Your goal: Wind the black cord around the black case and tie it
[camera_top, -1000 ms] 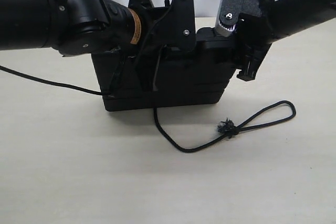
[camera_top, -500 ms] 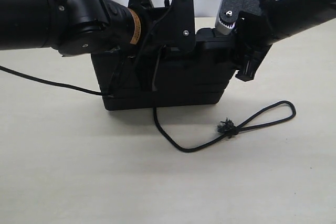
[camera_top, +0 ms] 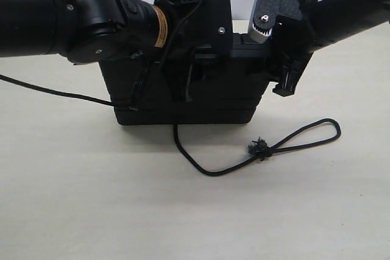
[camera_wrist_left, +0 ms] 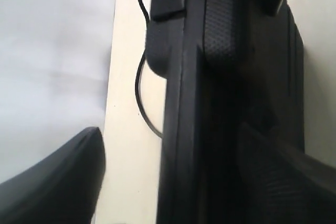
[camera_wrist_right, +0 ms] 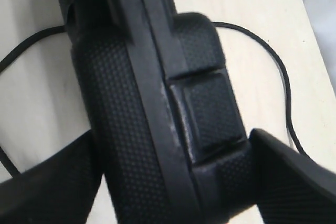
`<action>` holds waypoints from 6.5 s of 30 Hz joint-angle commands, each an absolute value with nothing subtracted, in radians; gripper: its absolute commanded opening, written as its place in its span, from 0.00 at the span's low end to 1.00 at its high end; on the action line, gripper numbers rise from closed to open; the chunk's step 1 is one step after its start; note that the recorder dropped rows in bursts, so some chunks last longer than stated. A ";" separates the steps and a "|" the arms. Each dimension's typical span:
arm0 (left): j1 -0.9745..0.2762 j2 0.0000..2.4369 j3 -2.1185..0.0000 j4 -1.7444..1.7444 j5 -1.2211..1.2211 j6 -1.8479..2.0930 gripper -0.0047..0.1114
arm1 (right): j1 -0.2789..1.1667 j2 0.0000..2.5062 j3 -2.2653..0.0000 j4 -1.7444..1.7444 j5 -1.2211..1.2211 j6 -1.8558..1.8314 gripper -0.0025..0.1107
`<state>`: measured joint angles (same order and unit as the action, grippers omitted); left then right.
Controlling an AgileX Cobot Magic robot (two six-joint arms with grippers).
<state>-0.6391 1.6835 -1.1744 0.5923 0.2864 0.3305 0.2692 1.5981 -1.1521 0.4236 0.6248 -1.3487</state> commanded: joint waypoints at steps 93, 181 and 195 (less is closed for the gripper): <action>-0.118 1.607 -1.047 -1.032 0.722 1.748 0.04 | 0.271 1.362 -1.150 0.034 0.799 -0.534 0.63; -0.235 1.478 -0.839 -1.006 0.321 1.782 0.04 | 0.413 1.819 -0.883 -0.067 0.414 1.121 0.64; -0.235 1.478 -0.839 -1.002 0.321 1.782 0.04 | 0.411 1.869 -0.883 -0.067 0.363 1.120 0.21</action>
<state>-0.2326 1.4850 -0.8410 -0.9991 0.3564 1.7763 0.4115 1.8634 -0.8830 -0.0563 0.3744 1.1330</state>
